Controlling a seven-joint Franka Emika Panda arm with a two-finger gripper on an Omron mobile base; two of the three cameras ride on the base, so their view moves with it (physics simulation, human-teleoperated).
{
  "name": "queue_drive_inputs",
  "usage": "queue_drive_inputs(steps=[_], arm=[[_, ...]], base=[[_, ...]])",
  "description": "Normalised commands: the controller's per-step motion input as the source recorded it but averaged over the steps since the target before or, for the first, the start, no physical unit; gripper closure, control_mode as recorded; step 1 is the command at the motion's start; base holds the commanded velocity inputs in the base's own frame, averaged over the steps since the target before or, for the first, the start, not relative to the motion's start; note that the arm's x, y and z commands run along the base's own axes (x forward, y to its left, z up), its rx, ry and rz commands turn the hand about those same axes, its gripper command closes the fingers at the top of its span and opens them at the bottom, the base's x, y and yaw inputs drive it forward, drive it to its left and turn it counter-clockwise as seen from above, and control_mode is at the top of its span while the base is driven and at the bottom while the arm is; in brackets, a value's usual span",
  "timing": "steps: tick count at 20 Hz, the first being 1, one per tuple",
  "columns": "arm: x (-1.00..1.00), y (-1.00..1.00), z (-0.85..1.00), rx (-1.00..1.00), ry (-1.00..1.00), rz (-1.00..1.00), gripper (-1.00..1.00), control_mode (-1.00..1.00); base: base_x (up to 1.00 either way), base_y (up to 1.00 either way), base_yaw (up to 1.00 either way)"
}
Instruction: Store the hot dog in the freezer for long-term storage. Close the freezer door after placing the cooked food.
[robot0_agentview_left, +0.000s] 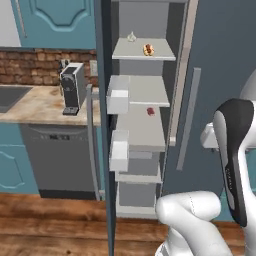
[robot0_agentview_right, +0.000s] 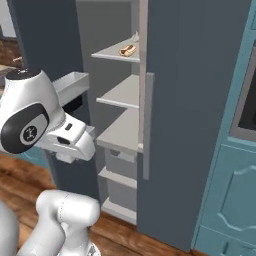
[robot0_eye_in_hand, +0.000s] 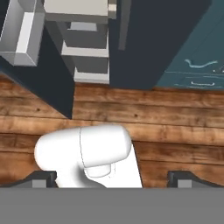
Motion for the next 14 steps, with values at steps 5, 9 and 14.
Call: queue_drive_inputs(steps=[5, 9, 14], arm=[[0.00, 0.00, 0.00, 0.00, 0.00, 0.00, -1.00, 1.00], [0.00, 0.00, 0.00, 0.00, 0.00, 0.00, -1.00, 1.00], [0.00, 0.00, 0.00, 0.00, 0.00, 0.00, -1.00, 1.00]], base=[[-0.44, 0.25, -0.42], [-0.38, 0.30, -0.29], [-0.25, 0.56, -0.22]])
